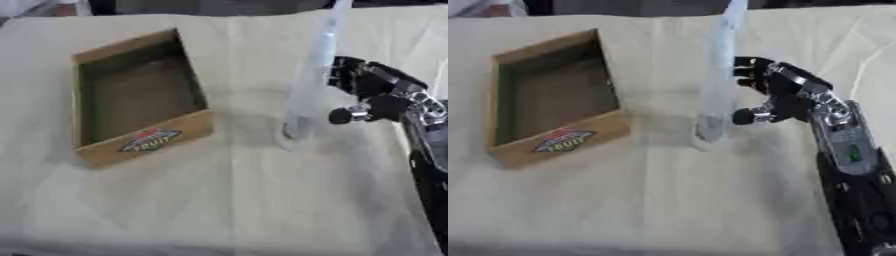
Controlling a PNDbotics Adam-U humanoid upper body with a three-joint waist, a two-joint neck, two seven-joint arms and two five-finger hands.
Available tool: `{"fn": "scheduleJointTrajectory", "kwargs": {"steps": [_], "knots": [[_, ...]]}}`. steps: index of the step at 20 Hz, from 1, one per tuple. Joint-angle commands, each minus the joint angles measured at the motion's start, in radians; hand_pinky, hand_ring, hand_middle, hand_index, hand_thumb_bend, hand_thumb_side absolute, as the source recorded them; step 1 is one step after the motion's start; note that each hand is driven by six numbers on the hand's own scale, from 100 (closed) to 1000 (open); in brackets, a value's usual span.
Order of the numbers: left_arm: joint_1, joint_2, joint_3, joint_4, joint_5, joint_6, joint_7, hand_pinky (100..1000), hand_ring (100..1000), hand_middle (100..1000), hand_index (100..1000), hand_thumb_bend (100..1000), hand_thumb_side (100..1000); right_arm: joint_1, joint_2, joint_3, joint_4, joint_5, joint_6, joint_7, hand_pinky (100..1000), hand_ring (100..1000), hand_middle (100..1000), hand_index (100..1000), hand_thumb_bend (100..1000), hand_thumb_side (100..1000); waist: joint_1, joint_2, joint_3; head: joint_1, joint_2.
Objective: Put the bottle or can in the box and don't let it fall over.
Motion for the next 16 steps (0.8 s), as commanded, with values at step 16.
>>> {"fn": "scheduleJointTrajectory", "kwargs": {"steps": [16], "knots": [[-0.016, 0.010, 0.009, -0.021, -0.001, -0.002, -0.005, 1000, 1000, 809, 807, 100, 100, -0.022, 0.046, 0.023, -0.037, 0.001, 0.034, 0.020, 1000, 1000, 1000, 878, 917, 303, 0.002, 0.000, 0.013, -0.009, -0.019]]}}
